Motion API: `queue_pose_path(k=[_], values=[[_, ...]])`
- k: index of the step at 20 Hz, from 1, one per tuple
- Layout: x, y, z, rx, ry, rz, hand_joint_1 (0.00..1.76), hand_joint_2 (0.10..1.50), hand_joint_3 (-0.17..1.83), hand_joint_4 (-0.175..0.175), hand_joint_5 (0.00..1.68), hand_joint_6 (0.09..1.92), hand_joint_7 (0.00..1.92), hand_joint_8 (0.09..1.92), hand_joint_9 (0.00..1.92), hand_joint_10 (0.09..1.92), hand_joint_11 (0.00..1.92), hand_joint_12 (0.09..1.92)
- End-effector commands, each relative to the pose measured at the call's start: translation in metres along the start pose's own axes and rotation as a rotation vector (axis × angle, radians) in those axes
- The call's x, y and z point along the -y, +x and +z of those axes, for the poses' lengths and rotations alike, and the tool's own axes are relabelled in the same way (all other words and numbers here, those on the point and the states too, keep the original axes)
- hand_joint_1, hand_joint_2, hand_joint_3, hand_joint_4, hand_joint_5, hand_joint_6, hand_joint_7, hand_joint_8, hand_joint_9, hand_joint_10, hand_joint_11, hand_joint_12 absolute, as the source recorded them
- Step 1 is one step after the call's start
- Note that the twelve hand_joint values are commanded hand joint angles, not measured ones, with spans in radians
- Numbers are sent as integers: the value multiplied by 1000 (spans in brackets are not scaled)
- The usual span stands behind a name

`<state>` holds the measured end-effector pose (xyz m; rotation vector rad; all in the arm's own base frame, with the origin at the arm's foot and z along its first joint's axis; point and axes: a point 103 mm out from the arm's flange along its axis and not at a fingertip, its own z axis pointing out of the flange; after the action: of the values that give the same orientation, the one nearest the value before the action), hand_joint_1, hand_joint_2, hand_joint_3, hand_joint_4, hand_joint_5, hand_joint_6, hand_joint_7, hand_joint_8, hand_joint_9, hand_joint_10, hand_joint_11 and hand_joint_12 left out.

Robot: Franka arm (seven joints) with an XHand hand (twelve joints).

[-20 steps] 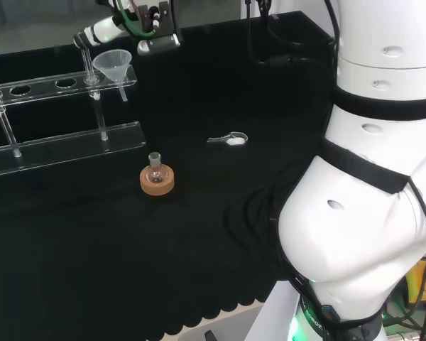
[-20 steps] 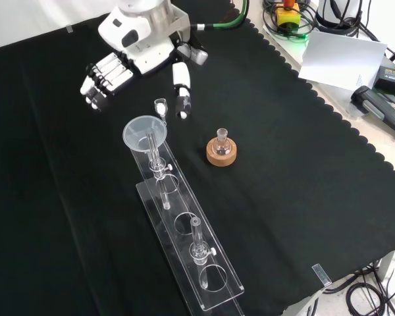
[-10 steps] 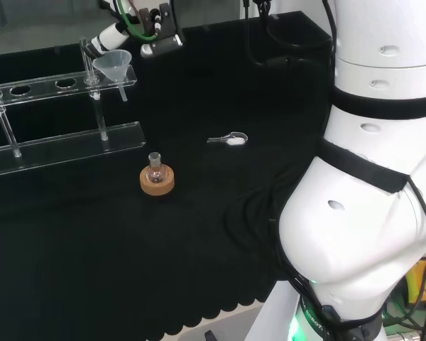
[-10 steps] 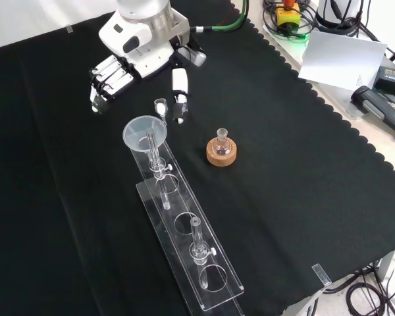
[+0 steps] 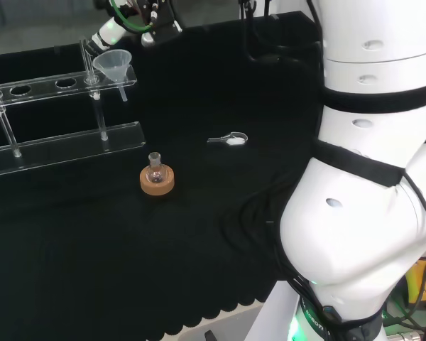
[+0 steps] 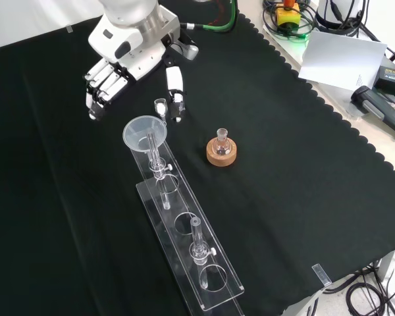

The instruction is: Pick up the funnel from the transparent funnel stand.

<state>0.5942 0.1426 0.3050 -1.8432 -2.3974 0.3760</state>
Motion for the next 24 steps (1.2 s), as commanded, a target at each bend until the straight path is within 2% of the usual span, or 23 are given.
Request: queue_pose_path(k=[1, 7, 10, 16, 24], values=[[3, -2, 9, 27, 73, -35, 332, 669, -1, -14, 85, 87, 212, 623, 60, 849, 0, 1250], [7, -2, 16, 13, 87, -23, 328, 668, -1, -16, 97, 87, 225, 623, 76, 850, 0, 1266], [7, -1, 16, 30, 95, -22, 320, 666, -2, -16, 102, 87, 230, 622, 81, 849, 0, 1272], [5, 0, 19, 42, 101, 2, 297, 658, -5, 9, 193, 87, 263, 624, 86, 844, 0, 1302], [0, 4, 30, 43, 139, 9, 291, 655, -6, -1, 205, 87, 279, 624, 94, 846, 0, 1312]])
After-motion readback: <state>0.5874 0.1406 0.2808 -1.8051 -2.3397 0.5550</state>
